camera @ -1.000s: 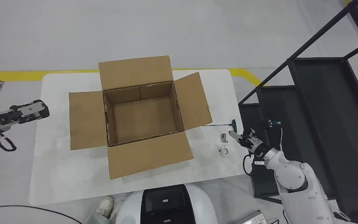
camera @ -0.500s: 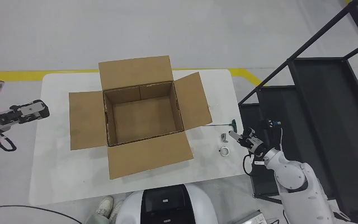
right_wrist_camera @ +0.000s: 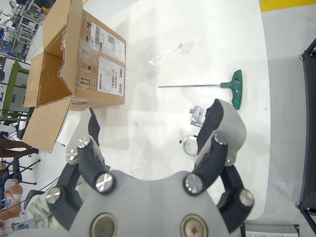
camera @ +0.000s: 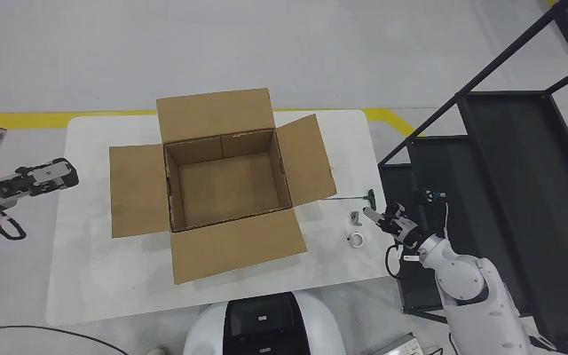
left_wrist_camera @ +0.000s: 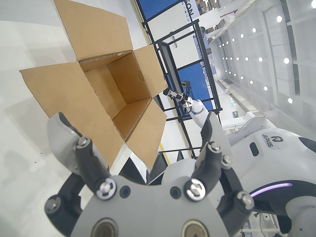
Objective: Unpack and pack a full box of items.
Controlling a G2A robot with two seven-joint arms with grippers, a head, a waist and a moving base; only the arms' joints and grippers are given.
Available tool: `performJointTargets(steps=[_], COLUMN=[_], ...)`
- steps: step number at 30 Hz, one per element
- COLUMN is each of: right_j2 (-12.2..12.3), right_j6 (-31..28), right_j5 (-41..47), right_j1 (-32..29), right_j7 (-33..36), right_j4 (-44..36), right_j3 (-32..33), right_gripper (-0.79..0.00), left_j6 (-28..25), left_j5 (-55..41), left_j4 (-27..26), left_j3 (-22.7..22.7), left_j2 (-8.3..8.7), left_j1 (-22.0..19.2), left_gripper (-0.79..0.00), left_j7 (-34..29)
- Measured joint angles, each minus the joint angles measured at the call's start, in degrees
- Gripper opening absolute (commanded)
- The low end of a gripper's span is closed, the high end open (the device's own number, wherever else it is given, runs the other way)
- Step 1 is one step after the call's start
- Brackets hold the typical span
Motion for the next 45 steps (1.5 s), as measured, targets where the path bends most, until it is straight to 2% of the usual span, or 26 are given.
performJointTargets(steps=[25,32,34,36,37,39,41,42,45], right_j2=[0.01,0.42,0.46,0.54,0.59,0.72,0.81,0.86,0.93], right_j6=[0.49,4.34,4.89,5.10,5.06,4.98,4.88,4.76,4.88], right_j5=[0.00,-10.03,-13.99,-16.92,-18.09,-20.32,-21.20,-21.53,-22.78], right_j1=[0.09,1.94,1.60,1.14,0.89,0.21,-0.40,-0.65,-0.60], right_j7=[0.33,3.12,2.70,2.47,2.46,2.49,2.63,2.85,3.14], right_j4=[0.54,4.68,4.94,5.08,5.07,4.97,4.92,4.92,5.56], right_j3=[-0.20,-3.82,-5.24,-6.15,-6.43,-6.69,-6.82,-6.93,-7.75], right_gripper=[0.000,0.000,-0.151,-0.363,-0.400,-0.419,-0.403,-0.342,-0.277], left_j6=[0.00,0.00,0.00,0.00,0.00,0.00,0.00,0.00,0.00], left_j5=[0.00,0.00,0.00,0.00,0.00,0.00,0.00,0.00,0.00], left_j4=[0.00,0.00,0.00,0.00,0.00,0.00,0.00,0.00,0.00], left_j3=[0.00,0.00,0.00,0.00,0.00,0.00,0.00,0.00,0.00], left_j2=[0.00,0.00,0.00,0.00,0.00,0.00,0.00,0.00,0.00], left_j1=[0.00,0.00,0.00,0.00,0.00,0.00,0.00,0.00,0.00], left_gripper=[0.000,0.000,0.000,0.000,0.000,0.000,0.000,0.000,0.000], left_j7=[0.00,0.00,0.00,0.00,0.00,0.00,0.00,0.00,0.00])
